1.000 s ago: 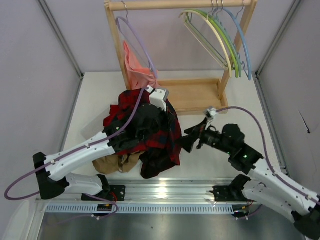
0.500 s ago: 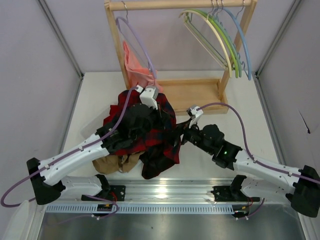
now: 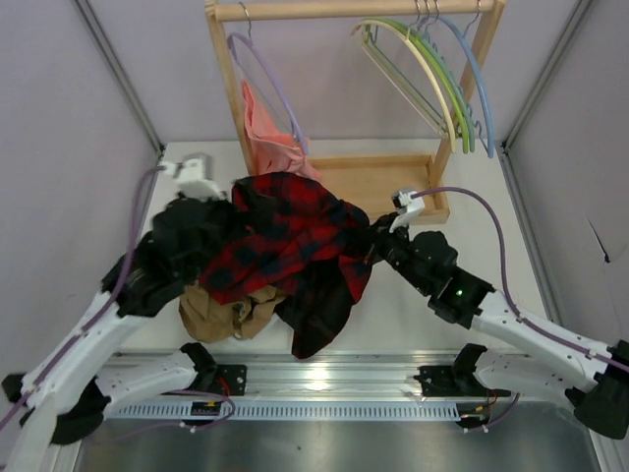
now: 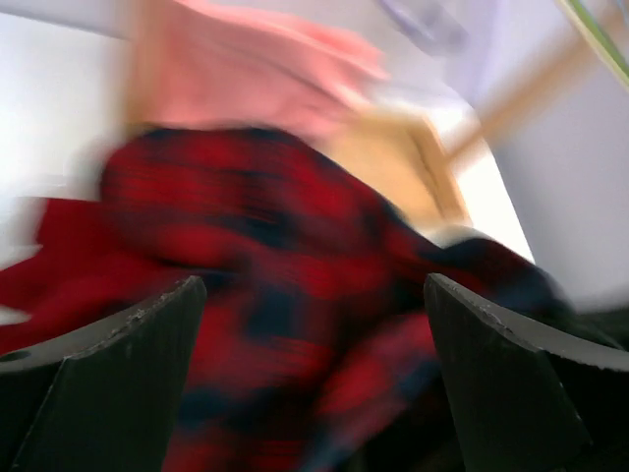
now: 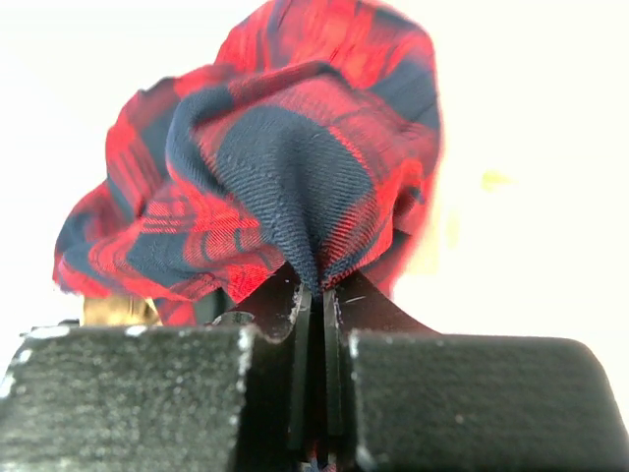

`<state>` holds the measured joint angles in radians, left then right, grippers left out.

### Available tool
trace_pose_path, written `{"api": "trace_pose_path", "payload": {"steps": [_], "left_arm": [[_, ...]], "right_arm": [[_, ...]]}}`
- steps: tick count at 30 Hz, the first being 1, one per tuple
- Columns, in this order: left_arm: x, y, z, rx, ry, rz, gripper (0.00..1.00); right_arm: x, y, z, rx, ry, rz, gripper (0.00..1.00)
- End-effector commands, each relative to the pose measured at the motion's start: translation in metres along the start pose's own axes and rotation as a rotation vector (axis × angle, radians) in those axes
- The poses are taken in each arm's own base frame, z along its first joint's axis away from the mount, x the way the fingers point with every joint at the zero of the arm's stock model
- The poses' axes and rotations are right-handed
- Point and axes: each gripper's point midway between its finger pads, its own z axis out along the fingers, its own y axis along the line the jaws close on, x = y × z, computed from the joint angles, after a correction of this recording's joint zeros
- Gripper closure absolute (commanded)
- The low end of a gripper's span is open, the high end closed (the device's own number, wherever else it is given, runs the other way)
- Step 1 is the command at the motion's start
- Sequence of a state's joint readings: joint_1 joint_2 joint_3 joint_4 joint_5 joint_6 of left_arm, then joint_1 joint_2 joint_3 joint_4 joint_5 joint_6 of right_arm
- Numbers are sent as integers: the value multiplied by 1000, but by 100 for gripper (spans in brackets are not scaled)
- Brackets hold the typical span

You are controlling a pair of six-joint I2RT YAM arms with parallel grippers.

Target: Place the skirt on the hanger

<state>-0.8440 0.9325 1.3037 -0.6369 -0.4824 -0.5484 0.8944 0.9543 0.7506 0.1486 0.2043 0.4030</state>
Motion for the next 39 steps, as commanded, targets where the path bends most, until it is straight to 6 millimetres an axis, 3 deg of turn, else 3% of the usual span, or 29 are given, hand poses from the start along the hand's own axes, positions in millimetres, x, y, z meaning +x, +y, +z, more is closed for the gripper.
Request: {"api": "trace_pose_path", "payload": {"steps": [1, 4, 8, 9, 14, 18, 26, 31, 34, 36, 39], "left_arm": [[-34, 83, -41, -265, -144, -101, 1], [-23, 126, -35, -404, -127, -144, 0], [18, 183, -6, -542, -2, -255, 2], [24, 207, -8, -604, -7, -300, 2], [39, 281, -24, -870, -22, -325, 3], [74, 315, -32, -981, 87, -441, 3], [109, 343, -51, -1133, 68, -495, 10], [144, 357, -35, -1121, 104, -590, 19], [151, 362, -28, -1114, 93, -602, 43], [149, 366, -25, -1108, 68, -603, 54], [154, 373, -30, -1164, 48, -633, 84]], "right_arm": [[-51, -4, -17, 45, -108, 21, 100], [-68, -5, -27, 55, -145, 11, 100], [-88, -6, -32, 88, -169, -20, 100], [-94, -8, -34, 109, -168, -30, 100], [-97, -14, -36, 151, -133, -68, 100], [-102, -14, -38, 156, -134, -68, 100], [-101, -17, -33, 146, -102, -59, 100], [-109, -24, -36, 184, -116, -40, 100], [-125, -26, -41, 215, -138, -14, 100], [-133, -25, -43, 217, -133, -20, 100], [-157, -17, -53, 213, -173, -32, 100]]}}
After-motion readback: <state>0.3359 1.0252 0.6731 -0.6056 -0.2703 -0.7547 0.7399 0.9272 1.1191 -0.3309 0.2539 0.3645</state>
